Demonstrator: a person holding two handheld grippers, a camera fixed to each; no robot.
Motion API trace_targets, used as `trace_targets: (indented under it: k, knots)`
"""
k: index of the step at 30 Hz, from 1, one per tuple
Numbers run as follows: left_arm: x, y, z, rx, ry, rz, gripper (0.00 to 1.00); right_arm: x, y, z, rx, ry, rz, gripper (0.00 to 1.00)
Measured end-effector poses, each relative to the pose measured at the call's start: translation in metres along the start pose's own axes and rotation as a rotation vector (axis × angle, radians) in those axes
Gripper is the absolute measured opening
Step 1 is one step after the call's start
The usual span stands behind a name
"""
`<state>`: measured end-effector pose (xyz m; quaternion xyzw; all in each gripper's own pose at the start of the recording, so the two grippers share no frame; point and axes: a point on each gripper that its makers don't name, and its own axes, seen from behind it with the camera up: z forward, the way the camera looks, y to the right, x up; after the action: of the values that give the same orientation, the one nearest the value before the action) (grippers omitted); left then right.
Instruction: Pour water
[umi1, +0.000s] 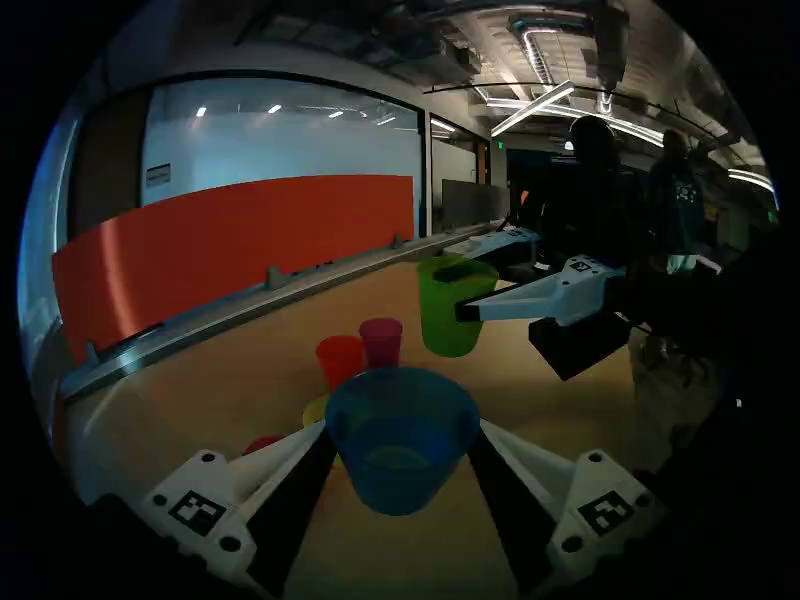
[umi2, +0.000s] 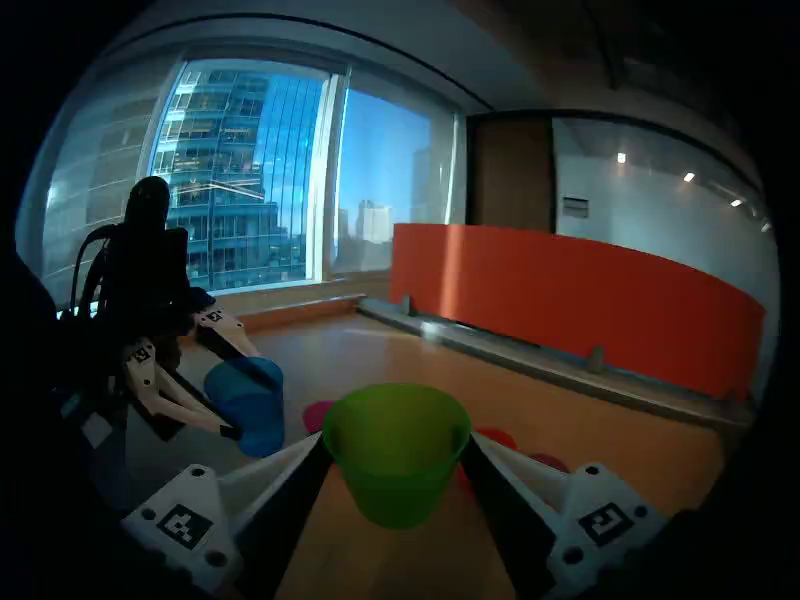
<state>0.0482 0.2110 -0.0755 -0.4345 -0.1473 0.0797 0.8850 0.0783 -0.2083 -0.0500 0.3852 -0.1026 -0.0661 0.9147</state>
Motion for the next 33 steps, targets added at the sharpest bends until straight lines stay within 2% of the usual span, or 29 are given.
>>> trace_targets:
  k: [18, 33]
  knots:
    - [0.028, -0.004, -0.011, 0.010, 0.127, -0.045, 0.86, 0.026, -0.001, -0.005, 0.000, 0.079, 0.011, 0.91]
    - [0.041, -0.012, -0.016, 0.021, 0.167, -0.055, 0.86, 0.030, 0.000, -0.006, -0.004, 0.091, 0.005, 0.91]
